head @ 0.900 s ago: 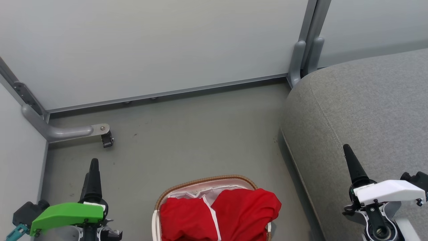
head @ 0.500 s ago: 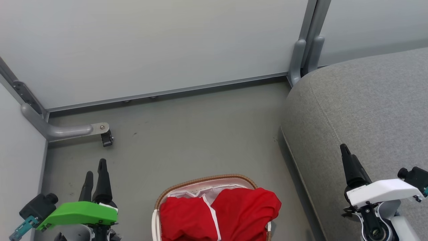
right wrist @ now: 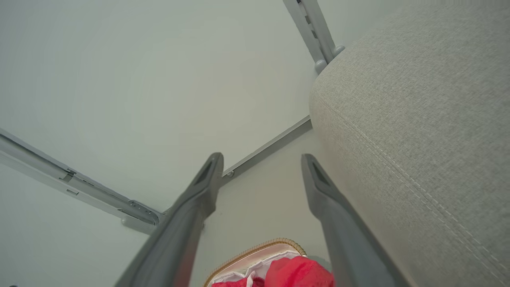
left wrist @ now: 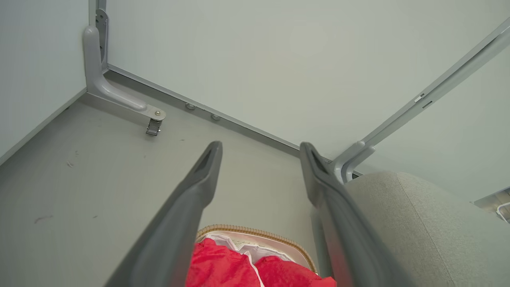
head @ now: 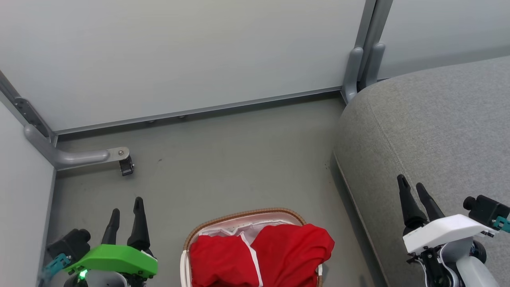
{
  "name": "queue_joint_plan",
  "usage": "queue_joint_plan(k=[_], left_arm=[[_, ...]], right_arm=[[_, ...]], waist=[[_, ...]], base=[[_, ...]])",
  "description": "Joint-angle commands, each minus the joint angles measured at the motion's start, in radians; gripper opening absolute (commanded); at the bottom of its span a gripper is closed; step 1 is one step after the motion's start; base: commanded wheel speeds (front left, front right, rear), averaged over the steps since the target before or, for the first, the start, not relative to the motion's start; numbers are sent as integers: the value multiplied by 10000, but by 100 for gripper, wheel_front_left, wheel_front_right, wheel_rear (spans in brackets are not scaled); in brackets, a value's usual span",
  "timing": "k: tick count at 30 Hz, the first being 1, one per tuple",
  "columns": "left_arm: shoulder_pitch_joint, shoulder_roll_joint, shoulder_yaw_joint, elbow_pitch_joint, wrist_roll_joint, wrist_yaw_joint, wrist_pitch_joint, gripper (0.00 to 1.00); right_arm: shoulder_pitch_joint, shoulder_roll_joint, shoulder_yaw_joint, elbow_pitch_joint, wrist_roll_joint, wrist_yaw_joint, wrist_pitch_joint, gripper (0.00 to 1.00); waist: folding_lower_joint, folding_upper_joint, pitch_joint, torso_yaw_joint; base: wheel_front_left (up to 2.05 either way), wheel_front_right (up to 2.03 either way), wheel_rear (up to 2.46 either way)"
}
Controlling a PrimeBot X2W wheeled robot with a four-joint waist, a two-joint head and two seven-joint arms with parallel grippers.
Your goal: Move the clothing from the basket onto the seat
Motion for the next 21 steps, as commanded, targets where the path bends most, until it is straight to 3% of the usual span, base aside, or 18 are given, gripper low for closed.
queue_joint_plan(k=[1,21], left_arm=[[115,131,-50,-33,363,68,-108,100],[449,106,-348,-98,2388,391,-638,100]], right_arm=[[-132,-99,66,-64,-374,3,-111,100],[255,-1,2,-16,-2919,4,-644,100]], waist=[[0,0,-13,1],[0,0,-45,75]], base=[[0,0,0],[0,0,0]])
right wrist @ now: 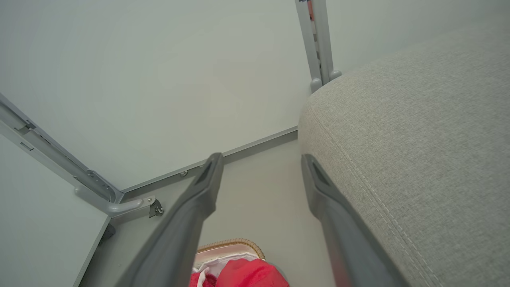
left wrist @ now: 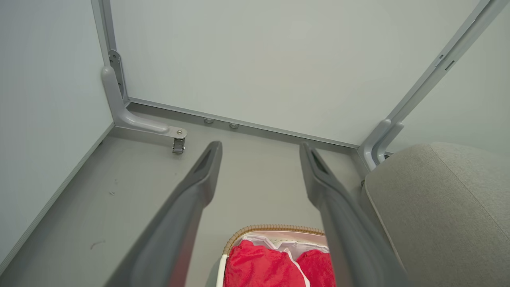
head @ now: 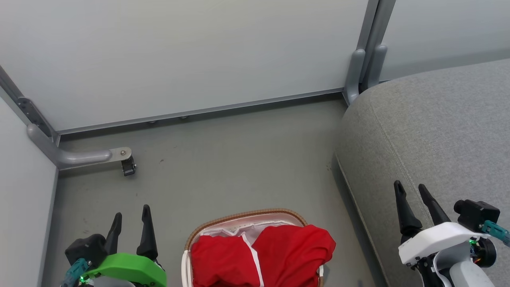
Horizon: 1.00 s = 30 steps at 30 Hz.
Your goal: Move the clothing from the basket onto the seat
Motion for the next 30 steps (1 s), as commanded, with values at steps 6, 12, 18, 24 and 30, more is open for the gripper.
queue_joint_plan(k=[6,12,18,24,30], left_arm=[[89,65,-154,-218,805,102,-205,100],[70,37,-266,-279,1340,105,-348,100],[263,-18,-277,-255,1783,227,-474,100],[446,-64,-316,-288,2183,293,-603,100],[535,-91,-314,-191,2585,338,-723,100]], right_arm=[[67,21,153,-123,-939,2,-227,100],[10,26,209,-99,-1546,2,-369,100],[215,95,124,-8,-2181,1,-491,100],[394,194,114,137,-2675,2,-623,100],[397,219,265,294,-3112,2,-737,100]], waist=[[0,0,22,-19],[0,0,20,-40],[0,0,-52,-48],[0,0,-103,-52],[0,0,-76,-71]], base=[[0,0,0],[0,0,0],[0,0,0],[0,0,0],[0,0,0]])
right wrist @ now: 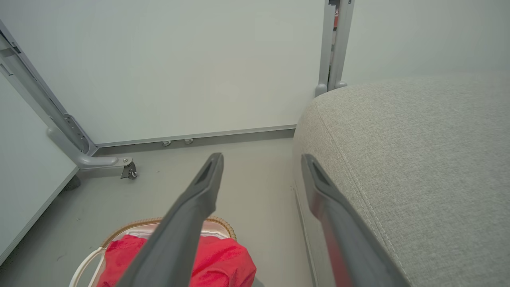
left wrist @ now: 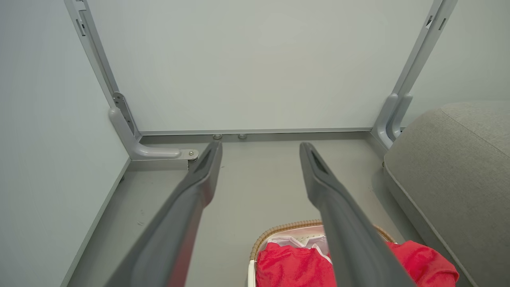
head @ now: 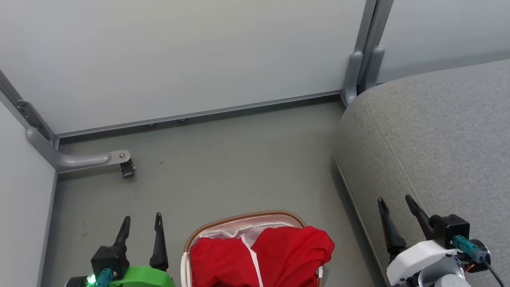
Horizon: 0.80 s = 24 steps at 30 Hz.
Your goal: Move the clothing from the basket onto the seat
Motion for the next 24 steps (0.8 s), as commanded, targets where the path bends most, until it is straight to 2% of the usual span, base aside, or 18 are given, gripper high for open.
queue_joint_plan(k=[1,7,18,24], left_arm=[[106,3,11,-13,228,59,-98,100],[-59,-3,-153,145,708,11,-201,100],[-1275,3,-1193,835,980,355,-402,100],[-2063,8,-1708,1611,1012,370,-396,100]], right_arm=[[15,-34,32,8,-233,0,-100,100],[-280,-135,232,-37,-553,0,-206,100],[-1371,-286,440,-640,-1013,-3,-405,100],[-1935,-252,570,-874,-912,-3,-416,100]], waist=[[0,0,35,-14],[0,0,453,-184],[0,0,2606,-822],[0,0,3652,-1216]], base=[[0,0,0],[0,0,0],[0,0,0],[0,0,0]])
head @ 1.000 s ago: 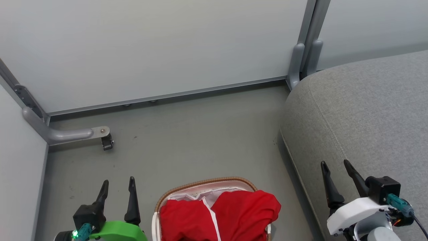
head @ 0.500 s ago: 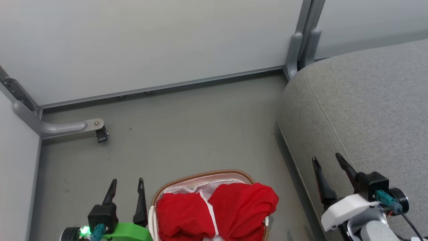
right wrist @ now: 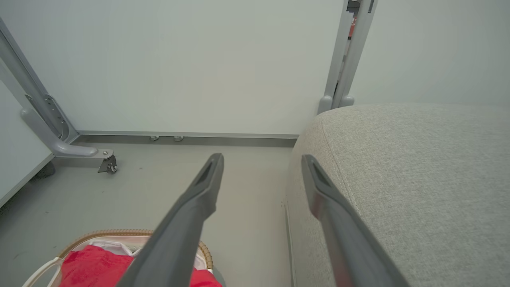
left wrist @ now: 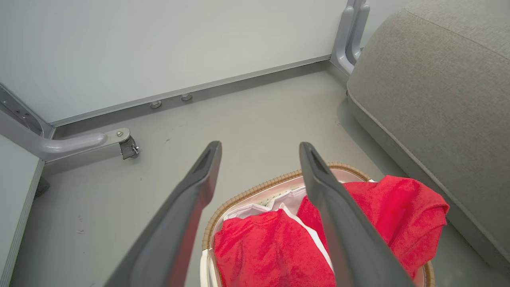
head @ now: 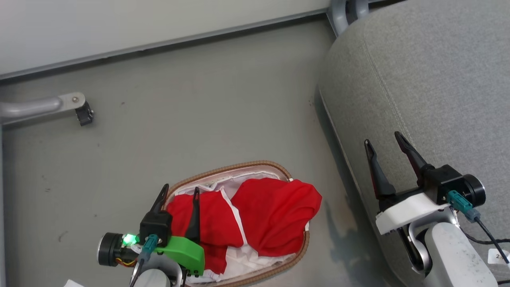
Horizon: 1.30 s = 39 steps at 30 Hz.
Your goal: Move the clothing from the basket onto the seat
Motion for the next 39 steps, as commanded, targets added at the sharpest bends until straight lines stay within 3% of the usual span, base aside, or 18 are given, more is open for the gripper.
queue_joint_plan(k=[1,10,26,33,39], left_arm=[[-322,39,-55,212,34,41,3,100],[-1378,44,-490,1894,122,-50,4,100],[-3101,280,-1363,5282,1196,97,4,100],[-4117,394,-1794,6997,1664,652,4,100],[-4957,506,-2000,7642,1863,1026,4,100]], right_arm=[[-226,7,17,-79,72,-6,-44,100],[-784,92,290,-388,317,-6,-44,100],[-1907,61,1263,-963,566,-6,-44,100],[-2218,116,1497,-1243,597,-8,-44,100],[-2375,172,1456,-1442,593,-8,-44,100]], waist=[[0,0,1069,-581],[0,0,2241,-1075],[0,0,4141,-1808],[0,0,4875,-2057],[0,0,5391,-2084]], base=[[0,0,0],[0,0,0],[0,0,0],[0,0,0],[0,0,0]])
